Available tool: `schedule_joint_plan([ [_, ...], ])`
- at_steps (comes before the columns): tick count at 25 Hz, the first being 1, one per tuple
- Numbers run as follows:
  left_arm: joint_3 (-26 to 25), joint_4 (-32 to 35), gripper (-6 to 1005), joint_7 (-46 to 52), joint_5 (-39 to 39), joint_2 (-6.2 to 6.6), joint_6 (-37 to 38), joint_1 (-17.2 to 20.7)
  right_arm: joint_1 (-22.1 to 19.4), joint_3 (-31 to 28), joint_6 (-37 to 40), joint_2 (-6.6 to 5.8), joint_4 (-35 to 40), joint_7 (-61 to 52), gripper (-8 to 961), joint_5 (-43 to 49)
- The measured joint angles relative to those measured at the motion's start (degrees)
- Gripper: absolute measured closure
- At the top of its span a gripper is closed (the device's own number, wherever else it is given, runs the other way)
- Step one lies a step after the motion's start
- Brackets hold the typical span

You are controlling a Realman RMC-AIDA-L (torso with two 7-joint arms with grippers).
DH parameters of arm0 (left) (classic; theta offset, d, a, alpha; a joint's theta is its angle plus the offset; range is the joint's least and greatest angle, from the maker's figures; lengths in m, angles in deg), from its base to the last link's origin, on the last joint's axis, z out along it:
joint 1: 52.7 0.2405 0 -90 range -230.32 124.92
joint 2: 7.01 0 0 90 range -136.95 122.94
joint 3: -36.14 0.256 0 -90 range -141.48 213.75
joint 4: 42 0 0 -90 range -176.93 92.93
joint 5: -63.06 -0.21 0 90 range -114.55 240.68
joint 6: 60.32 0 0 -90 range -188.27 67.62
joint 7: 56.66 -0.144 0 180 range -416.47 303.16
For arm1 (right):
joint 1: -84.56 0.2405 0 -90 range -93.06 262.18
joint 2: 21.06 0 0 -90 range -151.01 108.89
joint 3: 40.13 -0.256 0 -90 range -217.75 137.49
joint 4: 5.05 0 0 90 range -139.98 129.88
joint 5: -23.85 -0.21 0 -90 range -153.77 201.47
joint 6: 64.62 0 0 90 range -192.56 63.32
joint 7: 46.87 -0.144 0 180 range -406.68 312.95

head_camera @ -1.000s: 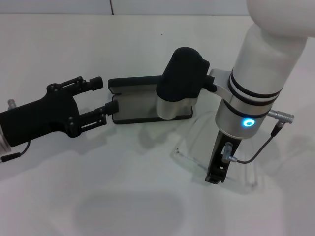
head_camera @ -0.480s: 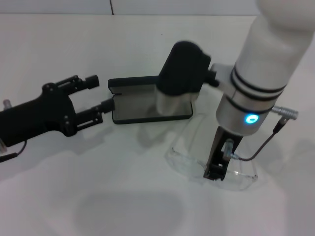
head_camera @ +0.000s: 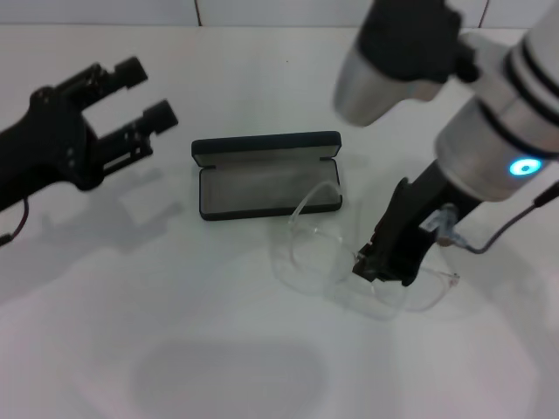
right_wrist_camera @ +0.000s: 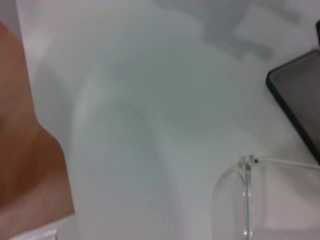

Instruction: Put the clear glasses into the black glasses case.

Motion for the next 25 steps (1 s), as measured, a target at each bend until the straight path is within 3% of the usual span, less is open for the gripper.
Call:
schedule_joint_plan([
  [7,0.22,0.55,303,4.35,2.62,0.03,2.24,-2.39,-7.65,-8.22,1.13,-0.04,9.43,6.63,874,-6.25],
  [12,1.14,2.17,330,6.02,5.92,-0.19,3.33,-2.99,-16.93,-17.3,-1.62,0.27,8.98,24.38,875,-20.0],
  [15,2.72,2.47,357,6.24,9.39,-0.19,4.3,-3.51,-20.36,-21.68,-2.04,0.14,-1.01,39.86,875,-34.29],
  [19,4.28,2.7,541,8.56,10.75,-0.14,4.29,-5.89,-20.29,-26.43,3.59,-0.59,-21.77,60.43,876,-50.71],
  [21,4.47,2.75,625,10.58,10.37,-0.13,4.15,-7.2,-18.4,-29.54,8.25,-0.62,-31.4,67.55,876,-53.78],
  [25,4.68,2.67,776,14.66,9.42,-0.14,4.01,-9.63,-16.0,-32.26,11.78,-0.6,-41.49,74.07,877,-53.99],
])
